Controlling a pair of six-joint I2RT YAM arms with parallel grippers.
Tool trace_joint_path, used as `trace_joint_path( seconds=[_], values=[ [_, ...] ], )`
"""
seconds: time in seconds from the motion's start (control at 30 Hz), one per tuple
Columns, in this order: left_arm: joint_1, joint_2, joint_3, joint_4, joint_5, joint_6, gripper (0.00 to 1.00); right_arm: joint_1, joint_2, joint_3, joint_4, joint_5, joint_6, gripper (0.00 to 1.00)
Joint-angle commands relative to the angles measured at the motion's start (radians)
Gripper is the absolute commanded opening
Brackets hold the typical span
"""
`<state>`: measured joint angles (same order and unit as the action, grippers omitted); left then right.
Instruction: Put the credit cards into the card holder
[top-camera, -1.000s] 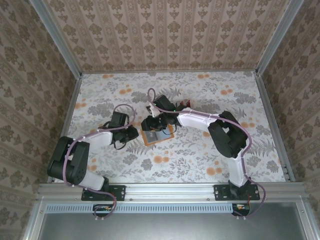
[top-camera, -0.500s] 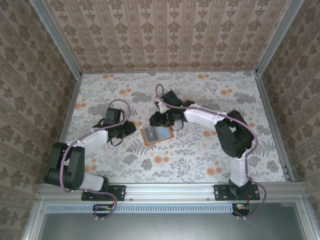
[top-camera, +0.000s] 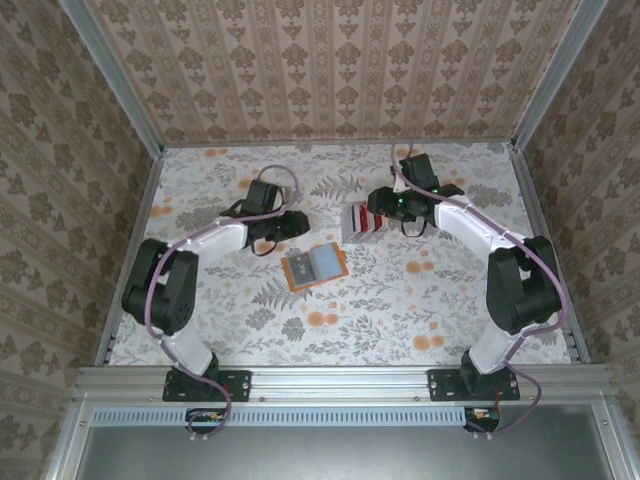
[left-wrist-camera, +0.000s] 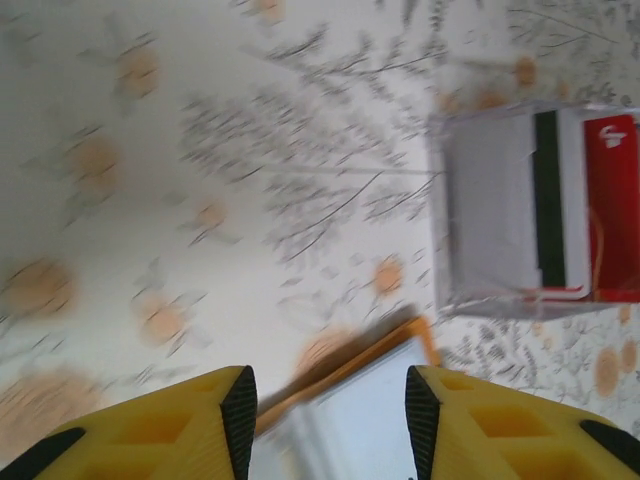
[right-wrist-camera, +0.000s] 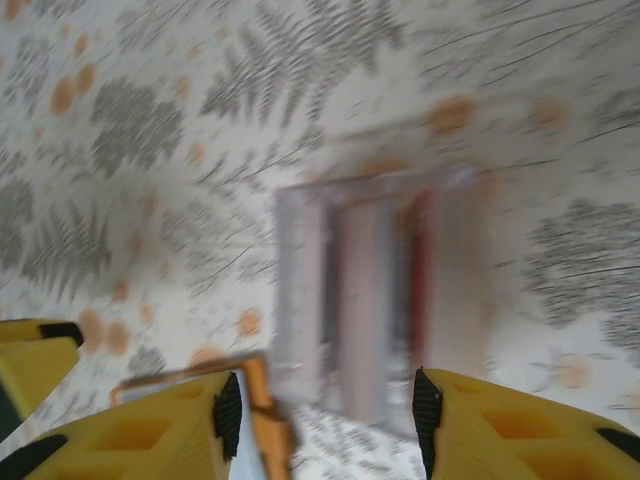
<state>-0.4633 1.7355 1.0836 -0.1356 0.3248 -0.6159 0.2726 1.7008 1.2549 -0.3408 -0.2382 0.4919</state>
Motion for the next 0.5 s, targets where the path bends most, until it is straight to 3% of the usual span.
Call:
trace_joint_path(
  seconds=[0.0, 0.47],
  values=[
    [-0.041, 0.08, 0.109, -0.035, 0.051, 0.036, 0.47, -0.032, 0.01, 0.012, -0.046, 0.038, -0.032, 0.53],
    [-0.129, 0.364, 0.422, -0.119, 0.123, 0.037, 0.48, -0.04, 0.19, 0.142, -0.083, -0.071, -0.043, 0.55]
  ],
)
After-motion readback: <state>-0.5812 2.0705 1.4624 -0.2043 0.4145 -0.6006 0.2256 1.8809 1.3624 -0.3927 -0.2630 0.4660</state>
